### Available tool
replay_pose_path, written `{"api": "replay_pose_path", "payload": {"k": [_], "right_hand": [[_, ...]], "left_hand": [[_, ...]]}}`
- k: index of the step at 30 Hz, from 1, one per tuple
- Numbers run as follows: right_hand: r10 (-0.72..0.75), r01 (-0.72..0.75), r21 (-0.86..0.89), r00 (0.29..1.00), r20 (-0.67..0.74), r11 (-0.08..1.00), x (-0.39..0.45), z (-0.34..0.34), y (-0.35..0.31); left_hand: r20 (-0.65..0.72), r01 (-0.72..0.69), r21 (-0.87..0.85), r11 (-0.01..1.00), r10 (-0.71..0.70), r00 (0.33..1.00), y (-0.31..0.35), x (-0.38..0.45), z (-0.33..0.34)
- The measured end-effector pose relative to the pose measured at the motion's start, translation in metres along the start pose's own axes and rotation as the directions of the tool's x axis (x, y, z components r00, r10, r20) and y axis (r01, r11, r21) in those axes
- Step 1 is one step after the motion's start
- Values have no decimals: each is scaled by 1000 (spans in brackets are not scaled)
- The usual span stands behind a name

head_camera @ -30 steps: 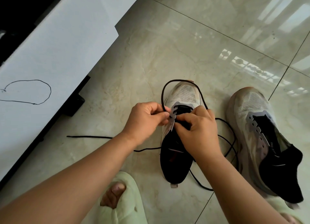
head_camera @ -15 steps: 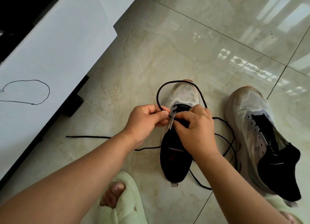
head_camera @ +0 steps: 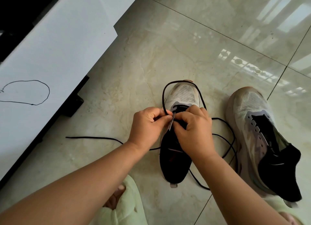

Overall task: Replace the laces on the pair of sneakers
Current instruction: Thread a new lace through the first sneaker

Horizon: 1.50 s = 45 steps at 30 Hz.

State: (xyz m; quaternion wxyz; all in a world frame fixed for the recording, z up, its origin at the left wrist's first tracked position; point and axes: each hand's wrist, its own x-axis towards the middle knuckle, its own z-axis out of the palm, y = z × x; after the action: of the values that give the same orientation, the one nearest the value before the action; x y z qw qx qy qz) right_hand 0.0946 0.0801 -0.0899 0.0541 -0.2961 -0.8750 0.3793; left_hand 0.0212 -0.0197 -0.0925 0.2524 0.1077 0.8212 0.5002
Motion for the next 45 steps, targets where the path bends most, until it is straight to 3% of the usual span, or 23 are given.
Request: {"api": "replay_pose_path", "payload": {"k": [6, 11, 13, 16, 21, 23, 25, 26, 27, 31, 35, 38, 41, 45], "right_hand": [[-5, 5, 44, 1000, -6, 999, 2, -1, 3], [13, -10, 96, 1000, -28, 995, 5, -2, 5], [-1, 0, 124, 1000, 7, 992, 4, -3, 4], [-17, 6, 238, 999, 43, 971, 3, -9, 2], [11, -1, 441, 1000, -19, 898, -7, -34, 3], [33, -61, 653, 998, 56, 755, -9, -40, 4], [0, -187, 857, 977, 214, 481, -9, -44, -1], [-11, -244, 885, 963, 270, 396, -8, -45, -3], [-3, -275, 878, 954, 300, 392, -7, -46, -4], [67, -170, 700, 983, 172, 693, -7, -48, 5], [61, -75, 420, 997, 46, 905, -5, -65, 23], [93, -81, 393, 996, -13, 916, -2, -77, 29], [68, -96, 500, 995, 74, 860, -1, -78, 25], [28, -65, 497, 996, 81, 865, -3, -73, 16]], "left_hand": [[166, 111, -64, 992, -99, 981, 7, 9, -8], [396, -122, 279, 953, 1, 918, 5, -14, -11], [274, -164, 386, 908, 57, 960, 5, -20, -3], [72, -105, 400, 911, 83, 994, 5, -16, 0], [10, -120, 473, 873, 131, 991, 2, -11, -1], [8, -122, 482, 867, 134, 991, 3, -10, 1], [8, -119, 476, 871, 131, 991, 2, -10, 1], [6, -113, 471, 875, 125, 992, 2, -10, 0], [6, -107, 467, 878, 117, 993, 2, -10, 0], [4, -100, 453, 886, 110, 994, 2, -12, -1], [-8, -178, 472, 863, 207, 978, 4, -16, -2], [31, -309, 513, 801, 342, 939, 6, -18, -4], [117, -458, 476, 751, 462, 879, 8, -18, -4], [152, -478, 514, 712, 473, 868, 9, -16, -2]]}}
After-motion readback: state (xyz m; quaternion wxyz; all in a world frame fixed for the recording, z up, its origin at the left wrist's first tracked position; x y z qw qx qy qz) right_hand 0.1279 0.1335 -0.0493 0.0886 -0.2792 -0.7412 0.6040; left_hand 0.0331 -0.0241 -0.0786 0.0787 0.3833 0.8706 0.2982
